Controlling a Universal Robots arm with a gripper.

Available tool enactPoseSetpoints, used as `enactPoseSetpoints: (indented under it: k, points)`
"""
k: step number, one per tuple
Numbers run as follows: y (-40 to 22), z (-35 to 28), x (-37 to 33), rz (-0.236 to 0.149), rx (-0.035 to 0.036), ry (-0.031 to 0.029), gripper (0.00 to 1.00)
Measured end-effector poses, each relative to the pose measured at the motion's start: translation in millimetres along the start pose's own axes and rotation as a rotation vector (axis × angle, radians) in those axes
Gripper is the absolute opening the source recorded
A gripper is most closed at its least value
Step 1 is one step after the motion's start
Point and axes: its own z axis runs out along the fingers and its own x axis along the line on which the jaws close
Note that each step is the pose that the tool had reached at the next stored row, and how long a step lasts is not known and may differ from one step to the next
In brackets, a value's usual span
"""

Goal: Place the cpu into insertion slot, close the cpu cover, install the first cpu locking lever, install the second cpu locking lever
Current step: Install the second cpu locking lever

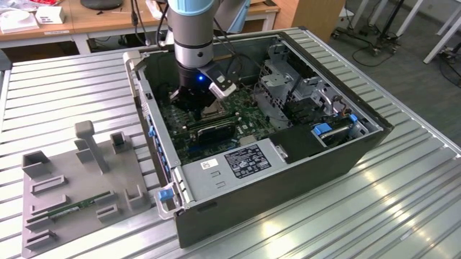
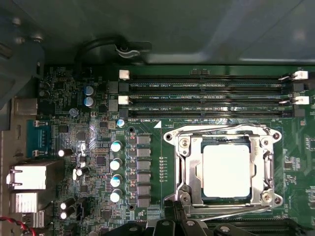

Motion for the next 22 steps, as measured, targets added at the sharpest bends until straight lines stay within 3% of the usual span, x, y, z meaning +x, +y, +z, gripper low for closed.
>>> enactPoseSetpoints:
  k: [6,15,22]
  points:
    - [0.1,-9.0,-0.7,0.000,0.0005,0.0010,0.11]
    - [0.1,-12.4,-2.9,0.000,0.0006,0.0037,0.11]
    - [0.3,-26.2,-4.1,0.000,0.0006,0.0043,0.11]
